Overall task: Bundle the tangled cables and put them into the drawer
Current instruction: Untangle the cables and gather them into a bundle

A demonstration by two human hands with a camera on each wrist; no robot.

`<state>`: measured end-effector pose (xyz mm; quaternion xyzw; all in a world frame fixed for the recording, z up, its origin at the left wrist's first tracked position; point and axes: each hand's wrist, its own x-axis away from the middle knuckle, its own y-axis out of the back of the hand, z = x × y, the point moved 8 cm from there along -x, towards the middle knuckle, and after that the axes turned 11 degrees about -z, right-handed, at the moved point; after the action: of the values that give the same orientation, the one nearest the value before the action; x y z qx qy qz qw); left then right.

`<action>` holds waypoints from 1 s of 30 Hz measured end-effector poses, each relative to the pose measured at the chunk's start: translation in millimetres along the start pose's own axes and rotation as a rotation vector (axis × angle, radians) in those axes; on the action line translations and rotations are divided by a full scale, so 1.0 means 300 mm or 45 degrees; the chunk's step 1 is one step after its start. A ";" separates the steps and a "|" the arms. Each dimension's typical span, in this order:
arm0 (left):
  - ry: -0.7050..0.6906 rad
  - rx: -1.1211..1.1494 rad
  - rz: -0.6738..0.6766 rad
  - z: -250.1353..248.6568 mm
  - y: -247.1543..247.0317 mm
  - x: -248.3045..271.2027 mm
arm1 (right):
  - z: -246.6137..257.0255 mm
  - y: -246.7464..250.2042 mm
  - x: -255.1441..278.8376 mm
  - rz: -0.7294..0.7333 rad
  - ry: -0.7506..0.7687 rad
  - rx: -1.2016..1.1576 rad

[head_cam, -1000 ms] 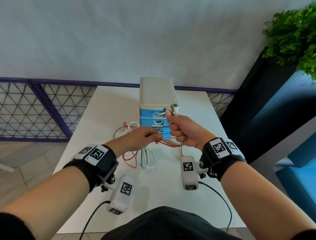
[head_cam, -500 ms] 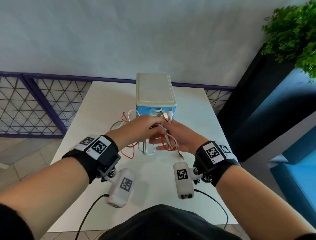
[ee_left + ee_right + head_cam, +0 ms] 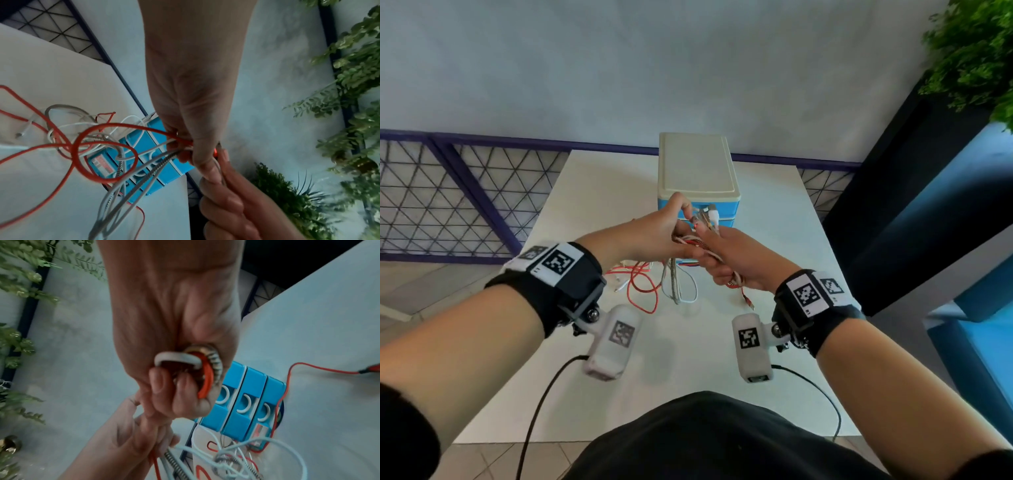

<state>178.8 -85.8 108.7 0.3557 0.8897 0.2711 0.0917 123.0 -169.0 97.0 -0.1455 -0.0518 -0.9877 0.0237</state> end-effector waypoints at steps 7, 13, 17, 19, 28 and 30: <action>-0.091 -0.510 -0.343 -0.024 0.070 -0.018 | 0.064 0.052 -0.024 -0.218 0.089 0.058; 0.065 -0.162 -0.074 0.051 0.010 -0.007 | 0.047 0.074 -0.008 -0.154 0.023 0.355; 0.095 -0.343 -0.037 0.103 -0.016 -0.002 | 0.043 0.117 -0.010 -0.289 0.007 0.228; 0.087 -0.411 -0.097 0.151 0.000 -0.005 | 0.053 0.146 -0.008 -0.389 0.019 0.037; 0.116 -0.733 -0.251 0.213 0.007 -0.005 | 0.059 0.177 -0.006 -0.495 0.073 -0.234; 0.168 -0.814 -0.255 0.242 0.010 -0.010 | 0.052 0.183 0.000 -0.469 0.068 -0.223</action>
<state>208.5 -55.8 49.5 0.2016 0.7942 0.5484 0.1669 131.0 -221.9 117.2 -0.1090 0.0092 -0.9796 -0.1687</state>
